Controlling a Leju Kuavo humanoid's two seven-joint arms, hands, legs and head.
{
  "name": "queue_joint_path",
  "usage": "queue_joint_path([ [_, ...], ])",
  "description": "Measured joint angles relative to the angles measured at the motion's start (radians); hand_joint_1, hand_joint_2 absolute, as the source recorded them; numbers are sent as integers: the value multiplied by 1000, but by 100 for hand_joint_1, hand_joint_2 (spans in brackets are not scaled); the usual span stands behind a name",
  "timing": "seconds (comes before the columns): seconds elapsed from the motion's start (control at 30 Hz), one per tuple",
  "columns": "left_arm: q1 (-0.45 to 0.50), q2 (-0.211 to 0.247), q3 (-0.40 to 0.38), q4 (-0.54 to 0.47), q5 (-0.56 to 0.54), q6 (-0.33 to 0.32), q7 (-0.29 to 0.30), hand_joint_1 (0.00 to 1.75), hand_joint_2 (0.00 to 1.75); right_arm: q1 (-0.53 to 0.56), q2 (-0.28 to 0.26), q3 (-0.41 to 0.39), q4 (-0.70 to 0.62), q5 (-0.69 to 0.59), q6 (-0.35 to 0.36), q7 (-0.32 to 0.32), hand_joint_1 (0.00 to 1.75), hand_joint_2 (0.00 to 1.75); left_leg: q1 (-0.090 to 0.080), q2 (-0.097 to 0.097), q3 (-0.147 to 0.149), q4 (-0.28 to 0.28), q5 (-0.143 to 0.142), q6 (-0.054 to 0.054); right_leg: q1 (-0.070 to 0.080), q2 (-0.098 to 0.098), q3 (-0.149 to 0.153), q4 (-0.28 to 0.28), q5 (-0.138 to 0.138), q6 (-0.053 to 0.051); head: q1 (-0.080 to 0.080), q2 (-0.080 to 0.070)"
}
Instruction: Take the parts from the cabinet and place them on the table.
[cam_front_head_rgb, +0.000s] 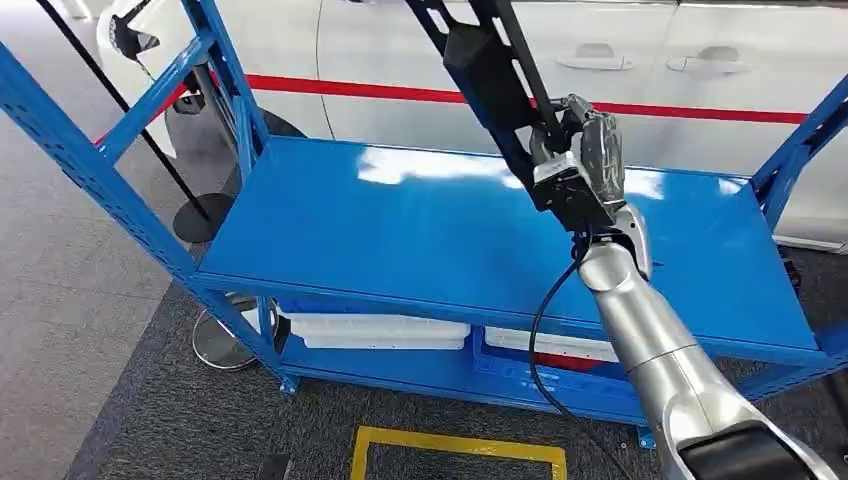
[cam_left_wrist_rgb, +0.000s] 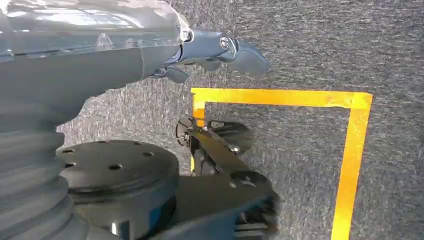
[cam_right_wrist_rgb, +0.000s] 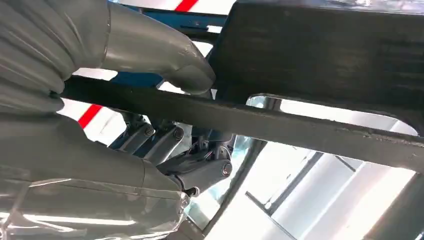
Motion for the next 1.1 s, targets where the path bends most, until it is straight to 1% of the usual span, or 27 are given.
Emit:
queue_joint_path([
  [0.03,-1,0,-3,0,-7,0,1,0,175,0,0,-2,-3,2,2,0,175,175,2,1,49,-90,21,1,-1,0,-5,7,0,3,0,0],
  [0.07,-3,0,-6,0,-11,1,3,0,175,0,0,-5,-8,6,3,0,175,175,-2,-1,71,-120,-7,5,2,0,-12,7,4,11,0,0],
  [0.1,-3,0,-9,0,-11,3,4,0,175,1,0,-7,-9,9,6,0,175,175,-9,-5,60,-116,12,15,2,2,-16,8,11,20,0,0],
  [0.17,-2,0,-13,0,-11,6,7,0,175,6,-1,-9,-10,16,8,-2,175,175,-12,-4,52,-117,14,22,1,3,-18,5,21,33,0,0],
  [0.2,-1,0,-15,0,-12,8,8,0,175,10,-1,-12,-11,18,10,-3,175,175,-12,-4,49,-120,21,31,3,3,-19,2,27,41,0,0],
  [0.23,-2,0,-15,0,-15,13,8,0,175,12,-2,-17,-11,18,12,-6,175,175,-2,0,46,-132,34,46,-2,6,-26,9,18,46,0,0],
  [0.27,-3,0,-16,0,-16,19,10,0,175,11,-2,-21,-11,18,15,-6,175,175,-5,0,39,-135,42,53,0,6,-38,35,-17,48,1,0],
  [0.33,-3,0,-21,0,-23,27,13,0,175,13,-2,-24,-10,19,19,-8,175,175,-8,1,20,-134,56,62,0,6,-90,174,-117,53,0,0],
  [0.37,-2,0,-24,0,-27,31,15,0,175,16,-2,-24,-10,19,22,-8,175,175,-11,2,10,-134,63,63,0,6,-116,253,-154,55,0,0],
  [0.4,-2,0,-27,0,-27,36,17,0,175,20,-2,-24,-10,19,25,-8,175,175,-13,1,-1,-133,70,64,0,6,-129,306,-168,55,0,0],
  [0.43,-2,0,-30,0,-27,41,18,0,175,23,-2,-24,-10,22,26,-8,175,175,-14,1,-9,-131,76,64,0,6,-117,304,-157,54,0,0],
  [0.47,-1,0,-32,0,-26,44,18,0,175,24,-2,-24,-10,24,27,-7,175,175,-15,1,-17,-130,81,63,0,6,-84,263,-130,51,0,0],
  [0.5,0,0,-33,0,-26,48,18,0,175,23,-2,-24,-10,26,27,-7,175,175,-17,0,-25,-128,86,61,1,6,-33,187,-98,45,0,0],
  [0.53,1,0,-33,0,-26,51,17,0,175,20,-1,-24,-10,26,27,-7,175,175,-19,-1,-30,-126,91,58,3,6,35,82,-68,37,0,0],
  [0.57,1,-2,-34,0,-26,55,17,0,175,17,0,-24,-10,27,27,-8,175,175,-19,-1,-34,-125,96,54,8,6,77,3,-87,27,0,0],
  [0.6,1,-2,-35,0,-27,60,17,0,175,17,3,-24,-10,28,26,-9,175,175,-21,0,-37,-127,102,47,15,5,79,2,-70,28,0,0],
  [0.7,3,-2,-39,0,-29,65,18,0,175,16,3,-26,-9,28,25,-11,175,175,-16,0,-39,-132,120,30,21,6,70,-3,-60,15,0,0],
  [0.73,3,-2,-40,0,-29,68,19,0,175,16,3,-26,-9,28,24,-11,175,175,-20,-2,-46,-129,118,23,6,1,68,-18,-44,3,0,0],
  [0.77,4,-2,-40,0,-29,70,21,0,175,14,5,-26,-9,29,25,-10,175,175,-16,-2,-57,-109,87,19,8,-3,61,-20,-35,-4,0,0],
  [0.8,4,-2,-40,0,-29,70,25,0,175,13,6,-26,-9,29,24,-10,175,175,-14,-1,-75,-54,32,16,8,-3,51,-20,-26,-12,0,0],
  [0.87,3,-2,-41,0,-29,70,28,0,175,15,7,-26,-9,29,24,-8,175,175,-8,-1,-118,93,-60,7,10,-4,31,-20,-12,-13,0,0],
  [0.9,4,-2,-42,0,-29,70,29,0,175,16,7,-26,-9,29,24,-8,175,175,-7,-1,-131,151,-83,2,10,-4,20,-18,-4,-12,0,0],
  [0.93,4,-2,-43,0,-29,70,29,0,175,18,7,-26,-9,29,24,-8,175,175,-5,-1,-125,171,-76,-1,9,-4,7,-16,4,-11,0,0],
  [0.97,3,-1,-46,0,-29,70,29,0,175,21,7,-26,-9,29,24,-8,175,175,-3,-1,-96,144,-47,-3,9,-4,-4,-14,12,-8,0,0],
  [1.03,3,0,-52,0,-29,71,29,0,175,21,6,-26,-9,29,24,-6,175,175,1,0,6,-2,14,-4,6,-4,-26,-3,21,0,0,0],
  [1.07,2,0,-55,0,-29,72,29,0,175,21,6,-26,-9,29,24,-6,175,175,2,0,57,-83,8,-2,6,-4,-32,4,25,5,0,0],
  [1.1,0,0,-56,0,-29,72,29,0,175,20,6,-27,-9,29,24,-6,175,175,-4,-1,85,-124,-14,3,10,-3,-42,5,29,12,0,0],
])
